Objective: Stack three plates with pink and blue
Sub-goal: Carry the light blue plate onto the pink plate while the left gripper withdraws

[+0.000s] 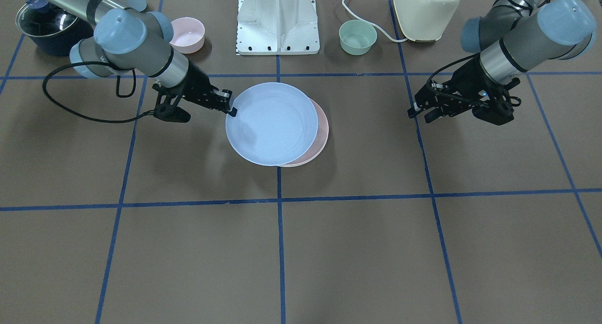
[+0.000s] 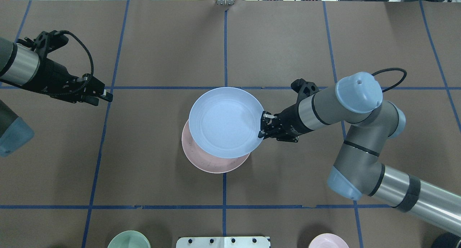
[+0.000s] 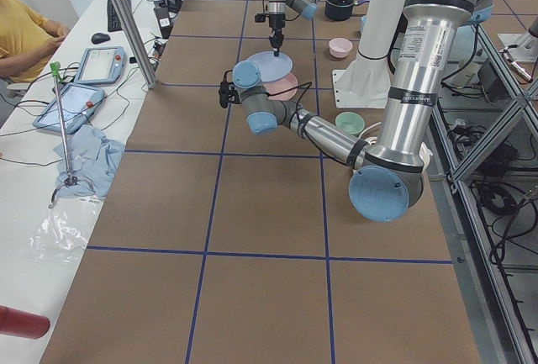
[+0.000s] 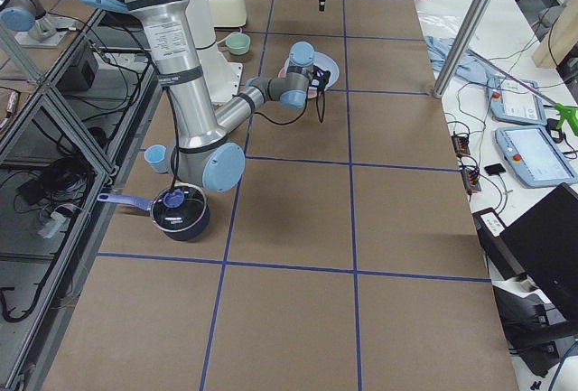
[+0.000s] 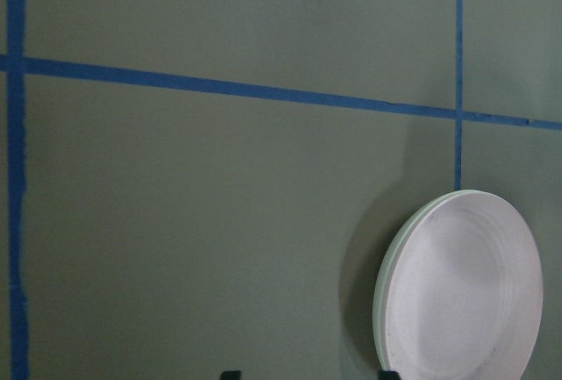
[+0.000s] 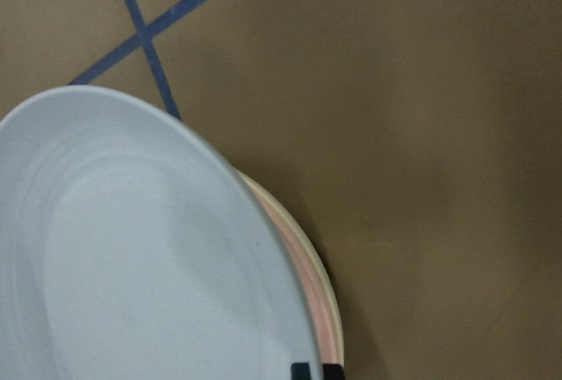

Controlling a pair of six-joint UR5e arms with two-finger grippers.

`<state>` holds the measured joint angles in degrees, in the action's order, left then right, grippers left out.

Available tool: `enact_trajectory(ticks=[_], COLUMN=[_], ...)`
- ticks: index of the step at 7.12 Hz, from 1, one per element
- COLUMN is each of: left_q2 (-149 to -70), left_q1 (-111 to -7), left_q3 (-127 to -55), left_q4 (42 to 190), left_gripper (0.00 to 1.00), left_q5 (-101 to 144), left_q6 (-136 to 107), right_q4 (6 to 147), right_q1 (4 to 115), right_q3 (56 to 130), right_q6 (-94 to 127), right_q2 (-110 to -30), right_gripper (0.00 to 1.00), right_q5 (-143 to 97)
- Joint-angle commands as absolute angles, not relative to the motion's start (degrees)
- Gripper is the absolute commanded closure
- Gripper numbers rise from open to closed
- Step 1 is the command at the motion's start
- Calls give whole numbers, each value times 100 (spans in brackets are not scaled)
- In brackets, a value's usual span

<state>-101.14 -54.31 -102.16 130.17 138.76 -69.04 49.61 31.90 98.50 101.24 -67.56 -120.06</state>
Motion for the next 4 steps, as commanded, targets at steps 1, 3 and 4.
enact_trajectory(ticks=[1,3,4], left_q2=[-10099,-10090,-10090], left_q1=[-5441,-5432,-5432], left_q3=[-10222,-10222,-10213], left_q4=[13017,13025,13034], left_gripper=[39,39,39], left_q5=[13878,13869,13860], left_q6=[-6899,-6899,-6899], right_q4=[5141,5150,5150], right_q1=[2997,2997,2945], right_q3=[9800,9765,9747], right_q6=[10178,10169,10169], right_q2=[-6610,-6601,-6592], right_gripper=[100,100,1], right_q5=[-11804,-11804,-11769])
